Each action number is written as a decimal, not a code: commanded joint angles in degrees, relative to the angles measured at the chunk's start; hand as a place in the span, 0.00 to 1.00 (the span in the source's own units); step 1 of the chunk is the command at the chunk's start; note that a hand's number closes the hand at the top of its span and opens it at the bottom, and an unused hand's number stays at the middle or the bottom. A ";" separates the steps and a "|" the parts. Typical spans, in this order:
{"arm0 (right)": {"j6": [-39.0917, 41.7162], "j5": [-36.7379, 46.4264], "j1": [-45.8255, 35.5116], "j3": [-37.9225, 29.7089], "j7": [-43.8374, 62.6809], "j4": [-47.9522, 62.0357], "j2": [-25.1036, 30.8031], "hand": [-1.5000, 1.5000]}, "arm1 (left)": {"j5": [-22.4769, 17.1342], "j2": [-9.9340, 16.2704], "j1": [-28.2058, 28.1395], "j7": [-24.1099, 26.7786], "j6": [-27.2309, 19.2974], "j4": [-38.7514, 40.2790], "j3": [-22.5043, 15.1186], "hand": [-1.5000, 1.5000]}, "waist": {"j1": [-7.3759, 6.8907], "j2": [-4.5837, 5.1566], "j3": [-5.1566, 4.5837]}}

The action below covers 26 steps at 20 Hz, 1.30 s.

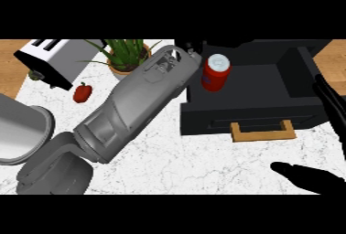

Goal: Pick up the can, place it into the drawer and close the drawer

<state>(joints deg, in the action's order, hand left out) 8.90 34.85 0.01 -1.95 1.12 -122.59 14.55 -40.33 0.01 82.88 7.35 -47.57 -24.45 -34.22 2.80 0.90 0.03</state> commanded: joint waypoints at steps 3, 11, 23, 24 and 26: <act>-4.22 13.78 -2.94 5.81 -2.11 9.15 1.01 0.00 | 0.51 -0.01 1.17 -0.89 1.55 1.28 1.65 0.00 | -2.03 -0.29 0.02; -15.97 24.66 -4.60 8.60 -3.32 25.40 -3.37 0.00 | 3.28 5.37 -2.17 -6.13 1.03 -6.87 0.75 0.00 | -4.20 -1.17 0.00; -28.93 30.39 -19.00 3.95 -5.37 53.41 -7.20 0.00 | 7.94 14.21 -9.38 -15.61 -0.27 -22.71 -2.55 0.00 | -5.89 -1.05 0.02; -25.38 28.98 -20.06 2.93 -5.58 52.14 -5.03 0.00 | 7.68 17.57 -8.73 -18.08 1.89 -24.24 -1.87 0.00 | -5.31 -1.20 -0.01; -29.92 29.76 -23.50 1.60 -6.55 58.68 -6.28 0.00 | 7.44 18.19 -9.61 -19.14 2.44 -24.80 -1.89 0.00 | -6.34 -0.84 0.04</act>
<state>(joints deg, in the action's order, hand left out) -18.17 63.95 -20.02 0.31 -5.27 -73.78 10.50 -33.17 14.89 75.01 -9.08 -46.50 -46.00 -35.98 -2.54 -1.14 -1.10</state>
